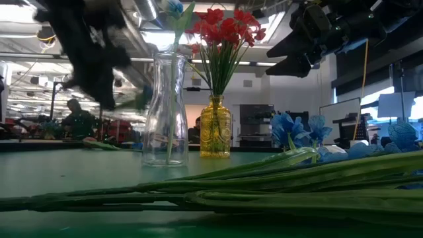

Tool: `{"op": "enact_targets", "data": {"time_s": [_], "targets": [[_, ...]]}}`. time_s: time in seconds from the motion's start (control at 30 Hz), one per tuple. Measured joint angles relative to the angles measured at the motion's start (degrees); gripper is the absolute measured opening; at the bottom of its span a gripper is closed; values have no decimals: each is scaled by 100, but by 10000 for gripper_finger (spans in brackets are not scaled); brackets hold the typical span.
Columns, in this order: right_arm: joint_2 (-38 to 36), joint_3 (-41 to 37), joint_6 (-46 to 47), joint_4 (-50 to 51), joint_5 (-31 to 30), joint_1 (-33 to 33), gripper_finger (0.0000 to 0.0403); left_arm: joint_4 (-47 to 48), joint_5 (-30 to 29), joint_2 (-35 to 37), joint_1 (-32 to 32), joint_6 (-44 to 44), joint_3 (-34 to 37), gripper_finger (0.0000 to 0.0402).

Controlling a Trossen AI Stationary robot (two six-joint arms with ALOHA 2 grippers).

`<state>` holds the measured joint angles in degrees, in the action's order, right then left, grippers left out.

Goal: Sort flowers into vase by color
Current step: Put the top blue flowers into the transparent flower vase

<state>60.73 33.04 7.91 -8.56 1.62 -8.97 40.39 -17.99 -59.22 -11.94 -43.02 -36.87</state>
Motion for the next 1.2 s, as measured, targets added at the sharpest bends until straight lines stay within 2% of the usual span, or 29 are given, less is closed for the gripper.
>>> {"op": "enact_targets", "data": {"time_s": [0.1,0.2,0.33,0.47,0.57,0.73,0.8,0.93,1.2], "targets": [[0,0,-1,-7,1,0,369,237,-483,823,220,-58,-389,8],[0,0,-1,-33,1,0,369,-21,-963,1675,553,-136,-582,7],[0,0,-3,-33,1,0,369,-1240,-1159,2589,1159,466,-453,9],[0,0,-32,-68,-55,0,369,-2824,-1173,2975,1821,1288,-13,11],[0,0,-34,-102,-58,0,369,-4357,-1147,2969,2315,2128,447,12],[0,0,22,-122,-60,0,369,-7374,-895,2737,3178,4072,1274,13],[0,0,58,-114,-62,0,369,-8146,-877,2586,3431,4378,1569,13],[0,0,60,-107,-71,0,369,-8625,-881,2098,3747,4315,1928,14],[0,0,60,-208,-186,0,369,-9685,-876,700,3927,4166,1939,14]]}}
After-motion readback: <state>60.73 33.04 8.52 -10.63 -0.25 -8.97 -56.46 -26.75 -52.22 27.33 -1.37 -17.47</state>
